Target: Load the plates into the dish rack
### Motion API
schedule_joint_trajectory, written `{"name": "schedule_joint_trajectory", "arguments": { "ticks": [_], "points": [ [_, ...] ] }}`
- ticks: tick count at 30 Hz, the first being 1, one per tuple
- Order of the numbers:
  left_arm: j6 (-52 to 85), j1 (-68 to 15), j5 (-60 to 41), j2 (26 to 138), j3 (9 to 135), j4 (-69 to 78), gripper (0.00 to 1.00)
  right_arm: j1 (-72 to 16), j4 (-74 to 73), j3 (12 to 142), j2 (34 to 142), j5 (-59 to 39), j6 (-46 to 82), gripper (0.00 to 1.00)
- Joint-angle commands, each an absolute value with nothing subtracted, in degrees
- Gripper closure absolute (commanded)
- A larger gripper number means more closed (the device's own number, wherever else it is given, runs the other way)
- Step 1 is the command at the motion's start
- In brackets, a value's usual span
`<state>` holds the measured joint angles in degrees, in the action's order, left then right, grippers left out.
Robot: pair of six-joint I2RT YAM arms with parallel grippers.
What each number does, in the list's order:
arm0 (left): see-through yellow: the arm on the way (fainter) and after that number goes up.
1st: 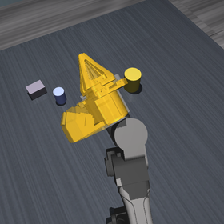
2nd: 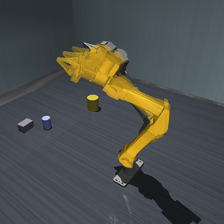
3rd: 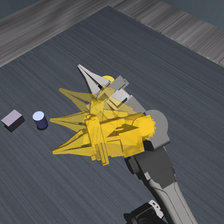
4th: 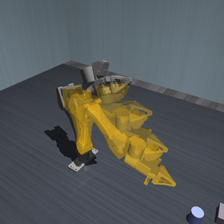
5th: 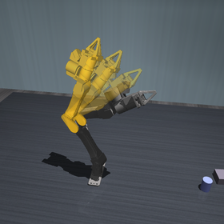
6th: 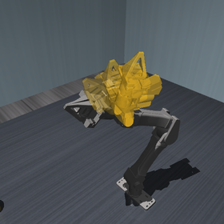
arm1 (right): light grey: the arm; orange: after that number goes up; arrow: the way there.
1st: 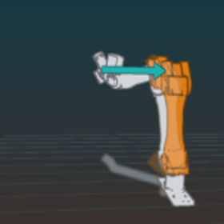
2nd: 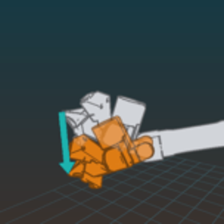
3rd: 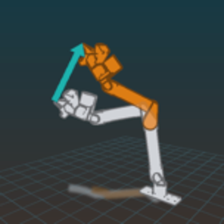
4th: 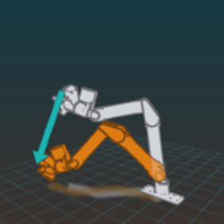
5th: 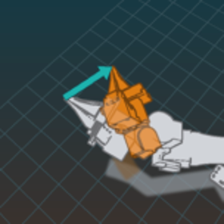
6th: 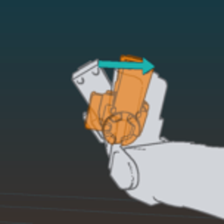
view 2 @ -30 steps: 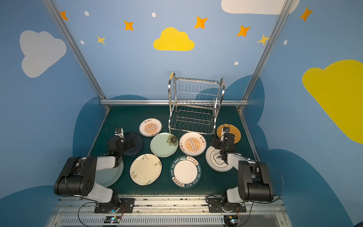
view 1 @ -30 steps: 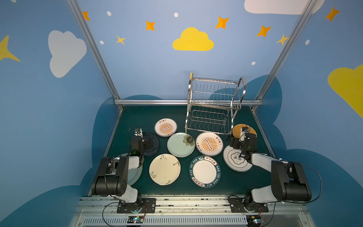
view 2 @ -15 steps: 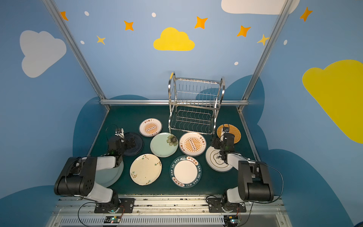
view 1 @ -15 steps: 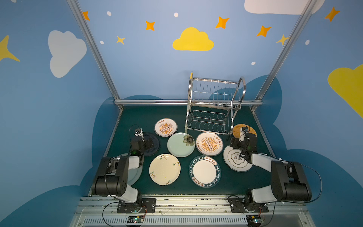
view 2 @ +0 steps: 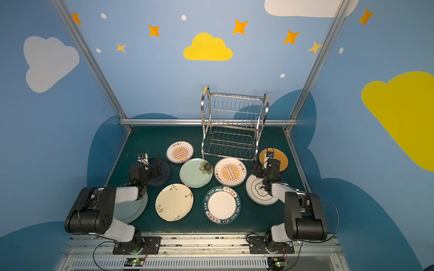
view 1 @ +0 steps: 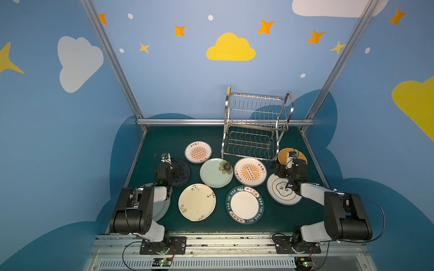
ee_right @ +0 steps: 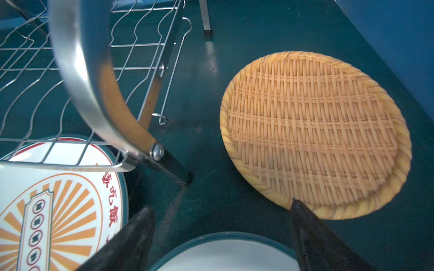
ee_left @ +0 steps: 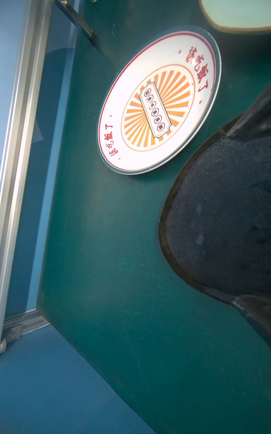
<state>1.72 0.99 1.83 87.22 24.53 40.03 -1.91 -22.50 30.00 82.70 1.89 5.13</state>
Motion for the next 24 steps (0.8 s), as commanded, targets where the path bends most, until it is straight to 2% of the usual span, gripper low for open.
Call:
{"name": "schedule_joint_trajectory", "arguments": {
  "ticks": [1, 8, 11, 14, 17, 21, 24],
  "points": [
    [1.16, 0.94, 1.78, 86.85, 24.97, 40.35, 0.00, -1.71, -22.41, 31.63, 83.21, 1.40, 4.82, 0.12],
    [1.92, 2.61, -1.29, 87.04, 25.57, 39.41, 0.00, -1.36, -22.48, 31.59, 83.30, 0.61, 4.88, 0.12],
    [2.32, 1.83, 1.02, 86.38, 25.20, 40.14, 0.00, -1.04, -22.96, 31.16, 82.51, 1.02, 4.87, 0.12],
    [2.51, -0.40, 8.67, 80.77, 27.09, 32.77, 0.00, -0.88, -15.63, 31.69, 74.45, 6.19, 8.09, 0.12],
    [5.00, -3.47, 16.56, 73.52, 30.46, 22.42, 0.00, -0.88, -11.28, 30.36, 65.83, 7.17, 9.96, 0.12],
    [14.62, -5.39, 13.52, 65.25, 33.11, 14.27, 0.00, -0.97, -5.83, 28.58, 55.25, 10.78, 15.24, 0.12],
    [30.54, -5.73, 14.61, 62.71, 39.18, -1.04, 0.00, -0.87, -1.76, 28.48, 49.28, 13.50, 22.99, 0.12]
  ]
}}
